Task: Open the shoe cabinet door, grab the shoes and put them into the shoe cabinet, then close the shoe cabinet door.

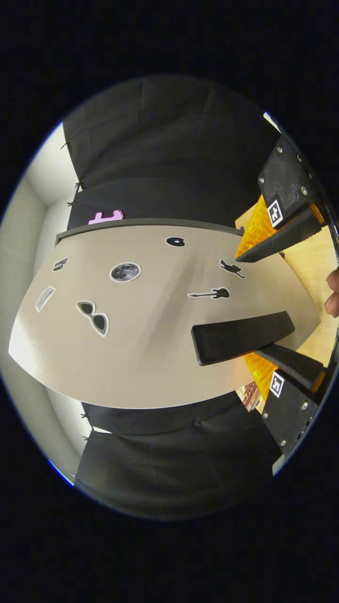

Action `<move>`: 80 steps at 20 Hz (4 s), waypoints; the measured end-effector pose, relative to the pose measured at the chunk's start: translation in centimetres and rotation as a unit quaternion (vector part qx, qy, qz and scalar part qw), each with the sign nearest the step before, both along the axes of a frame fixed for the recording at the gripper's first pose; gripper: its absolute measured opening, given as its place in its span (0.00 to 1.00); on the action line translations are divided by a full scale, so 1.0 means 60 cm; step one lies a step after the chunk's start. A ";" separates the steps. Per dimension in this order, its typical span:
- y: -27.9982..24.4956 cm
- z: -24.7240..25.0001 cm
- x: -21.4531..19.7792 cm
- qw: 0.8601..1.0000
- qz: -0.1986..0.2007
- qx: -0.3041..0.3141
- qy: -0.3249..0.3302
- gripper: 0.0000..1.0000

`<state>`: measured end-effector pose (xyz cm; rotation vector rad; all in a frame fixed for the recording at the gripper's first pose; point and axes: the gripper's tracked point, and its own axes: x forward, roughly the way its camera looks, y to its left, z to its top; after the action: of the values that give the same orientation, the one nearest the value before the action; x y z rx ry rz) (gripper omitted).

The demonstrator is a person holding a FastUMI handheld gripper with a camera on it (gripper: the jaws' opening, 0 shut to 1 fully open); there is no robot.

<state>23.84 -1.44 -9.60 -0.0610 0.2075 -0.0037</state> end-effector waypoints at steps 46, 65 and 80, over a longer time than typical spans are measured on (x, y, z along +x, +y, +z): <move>0.177 -0.051 0.223 0.999 0.029 0.026 0.011 0.91; 0.162 -0.029 0.099 0.999 0.002 0.040 0.017 0.92; 0.095 0.077 -0.105 1.000 0.004 0.030 -0.009 0.92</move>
<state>17.55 4.23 -5.00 -0.0028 0.1887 0.0093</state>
